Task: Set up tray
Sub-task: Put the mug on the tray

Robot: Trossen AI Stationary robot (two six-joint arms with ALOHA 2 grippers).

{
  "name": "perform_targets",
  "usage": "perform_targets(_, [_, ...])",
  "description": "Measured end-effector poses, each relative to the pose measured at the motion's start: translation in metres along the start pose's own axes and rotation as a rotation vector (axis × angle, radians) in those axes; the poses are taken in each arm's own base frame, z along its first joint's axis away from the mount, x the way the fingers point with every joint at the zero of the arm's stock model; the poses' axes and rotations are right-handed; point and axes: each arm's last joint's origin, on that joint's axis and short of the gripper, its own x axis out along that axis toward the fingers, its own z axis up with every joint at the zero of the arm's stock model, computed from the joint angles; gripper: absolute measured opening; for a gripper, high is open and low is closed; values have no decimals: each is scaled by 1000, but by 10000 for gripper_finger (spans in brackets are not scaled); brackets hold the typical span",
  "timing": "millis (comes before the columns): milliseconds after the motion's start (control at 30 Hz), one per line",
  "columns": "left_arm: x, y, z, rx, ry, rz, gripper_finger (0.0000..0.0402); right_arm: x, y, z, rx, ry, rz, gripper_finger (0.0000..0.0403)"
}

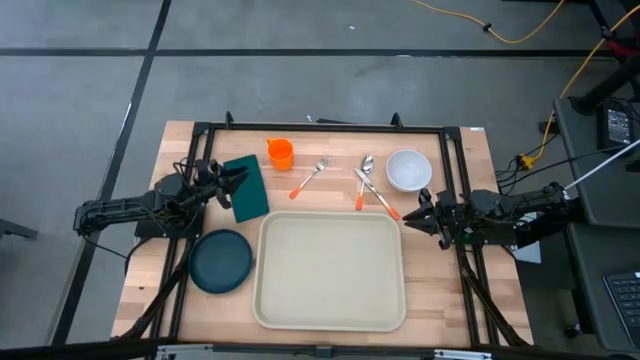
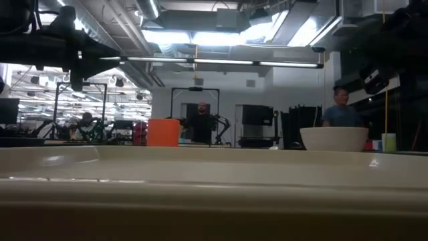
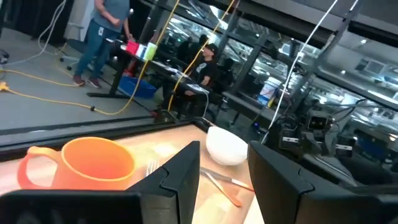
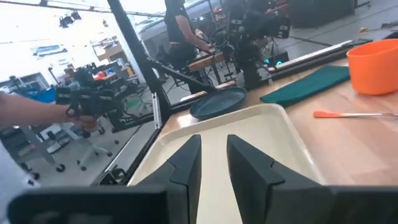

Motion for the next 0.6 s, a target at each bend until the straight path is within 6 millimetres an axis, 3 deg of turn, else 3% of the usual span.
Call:
perform_targets(167, [-1, -6, 14, -18, -63, -31, 130, -1, 1, 12, 37, -143, -75, 83])
perform_targets(333, [0, -32, 65, 86, -104, -51, 130, -7, 10, 38, -9, -151, -123, 83])
perform_targets(467, [20, -64, 113, 248, -19, -12, 130, -17, 20, 65, -56, -97, -199, 83])
perform_targets(600, [58, -88, 143, 408, 223, 99, 130, -26, 28, 89, -134, -54, -264, 83])
